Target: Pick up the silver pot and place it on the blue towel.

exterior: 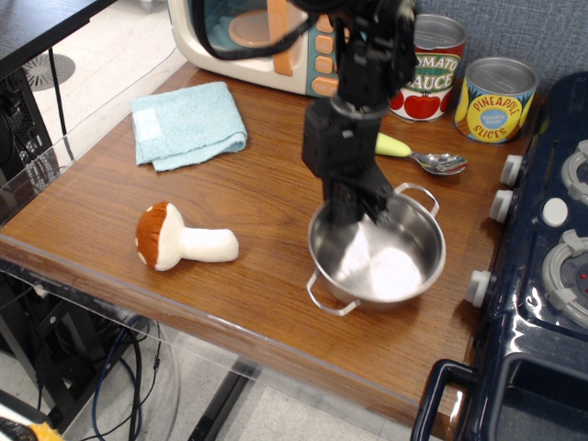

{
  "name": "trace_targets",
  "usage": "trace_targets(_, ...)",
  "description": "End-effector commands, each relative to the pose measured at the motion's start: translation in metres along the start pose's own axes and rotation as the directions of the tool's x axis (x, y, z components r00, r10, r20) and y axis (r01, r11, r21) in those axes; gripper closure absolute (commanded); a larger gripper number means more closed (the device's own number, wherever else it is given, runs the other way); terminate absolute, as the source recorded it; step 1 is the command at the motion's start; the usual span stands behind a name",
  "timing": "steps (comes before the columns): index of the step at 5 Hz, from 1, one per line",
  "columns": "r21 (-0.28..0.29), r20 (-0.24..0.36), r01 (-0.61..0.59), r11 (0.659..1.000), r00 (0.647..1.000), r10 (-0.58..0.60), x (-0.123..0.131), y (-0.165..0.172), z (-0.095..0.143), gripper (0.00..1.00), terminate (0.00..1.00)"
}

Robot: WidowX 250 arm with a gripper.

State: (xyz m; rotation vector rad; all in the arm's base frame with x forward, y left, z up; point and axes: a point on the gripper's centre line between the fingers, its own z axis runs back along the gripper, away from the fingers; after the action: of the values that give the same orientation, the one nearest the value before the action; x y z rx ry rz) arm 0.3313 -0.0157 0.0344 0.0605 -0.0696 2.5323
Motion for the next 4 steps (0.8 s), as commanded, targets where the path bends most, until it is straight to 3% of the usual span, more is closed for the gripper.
trace_targets(1, 0.011, -0.031, -0.2, 0.98, 0.979, 0.2, 0.01, -0.064, 0.041, 1.0, 0.0)
trace_targets(4, -0.051, 0.035, -0.453, 0.89, 0.89, 0.455, 0.055, -0.164, 0.034, 1.0, 0.0)
